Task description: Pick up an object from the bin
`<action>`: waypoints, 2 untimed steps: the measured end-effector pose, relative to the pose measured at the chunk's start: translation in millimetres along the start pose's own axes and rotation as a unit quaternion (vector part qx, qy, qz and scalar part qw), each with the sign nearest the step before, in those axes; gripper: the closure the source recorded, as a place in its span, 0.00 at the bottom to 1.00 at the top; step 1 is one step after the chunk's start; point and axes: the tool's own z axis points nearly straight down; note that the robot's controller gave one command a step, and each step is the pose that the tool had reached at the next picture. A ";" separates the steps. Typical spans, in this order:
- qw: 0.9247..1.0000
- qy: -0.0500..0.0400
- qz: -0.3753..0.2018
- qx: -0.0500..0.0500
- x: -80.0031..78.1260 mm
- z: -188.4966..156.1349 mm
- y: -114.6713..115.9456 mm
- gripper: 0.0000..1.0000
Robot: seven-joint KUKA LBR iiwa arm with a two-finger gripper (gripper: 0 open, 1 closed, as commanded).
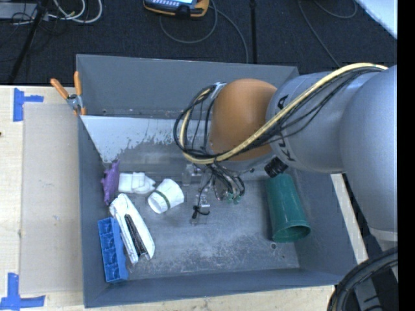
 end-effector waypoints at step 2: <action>0.999 -0.004 -0.037 0.001 -21.1 33.1 23.6 0.00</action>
Offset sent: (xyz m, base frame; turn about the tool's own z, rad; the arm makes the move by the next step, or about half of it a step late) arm 0.0186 0.0412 -0.0550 -0.0758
